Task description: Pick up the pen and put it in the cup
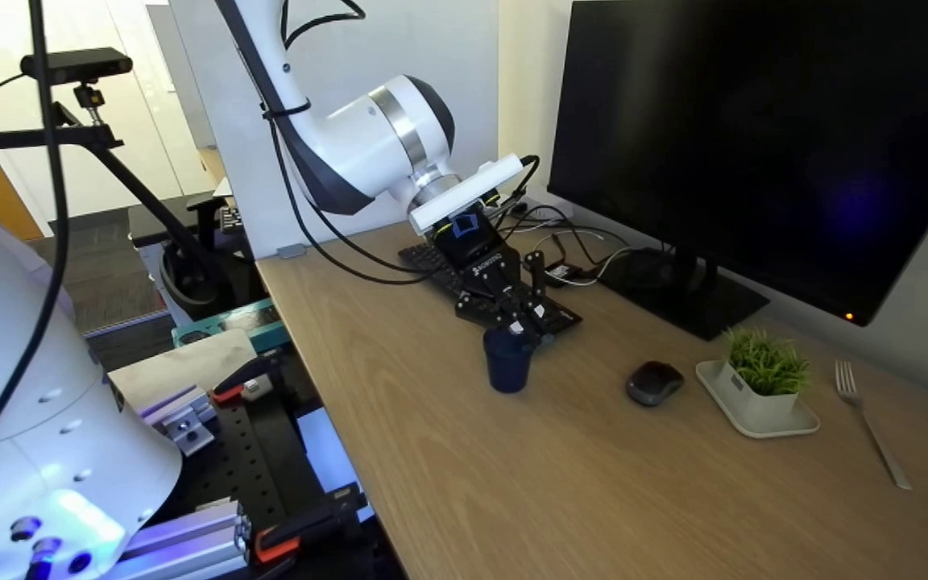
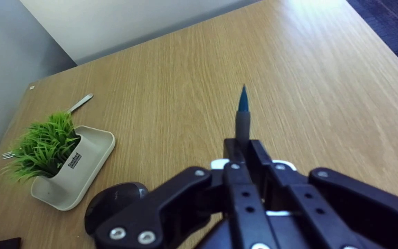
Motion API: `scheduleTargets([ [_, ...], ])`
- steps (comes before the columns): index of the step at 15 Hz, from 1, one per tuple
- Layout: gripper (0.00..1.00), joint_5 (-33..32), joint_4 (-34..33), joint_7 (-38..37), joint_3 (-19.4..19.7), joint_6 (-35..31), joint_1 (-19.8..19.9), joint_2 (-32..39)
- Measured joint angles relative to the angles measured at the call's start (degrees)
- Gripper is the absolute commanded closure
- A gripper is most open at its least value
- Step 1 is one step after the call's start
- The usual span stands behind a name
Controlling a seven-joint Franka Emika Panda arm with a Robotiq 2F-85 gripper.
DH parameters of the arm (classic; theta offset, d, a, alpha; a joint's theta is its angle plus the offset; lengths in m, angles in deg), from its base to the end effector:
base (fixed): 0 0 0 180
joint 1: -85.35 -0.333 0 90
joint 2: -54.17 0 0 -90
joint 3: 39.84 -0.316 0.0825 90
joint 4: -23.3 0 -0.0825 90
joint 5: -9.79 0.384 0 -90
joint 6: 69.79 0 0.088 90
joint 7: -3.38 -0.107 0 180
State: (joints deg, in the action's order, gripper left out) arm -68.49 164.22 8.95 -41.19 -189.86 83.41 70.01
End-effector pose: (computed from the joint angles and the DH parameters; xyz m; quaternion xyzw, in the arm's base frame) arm 0.4370 -0.0218 0.1708 0.6990 0.5281 -0.2510 0.4116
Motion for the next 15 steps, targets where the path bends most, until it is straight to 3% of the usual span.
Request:
scheduleTargets([
  [15, 0.97, 0.0, -0.1, -0.1, -3.5, 2.7, -2.5, 5.3],
])
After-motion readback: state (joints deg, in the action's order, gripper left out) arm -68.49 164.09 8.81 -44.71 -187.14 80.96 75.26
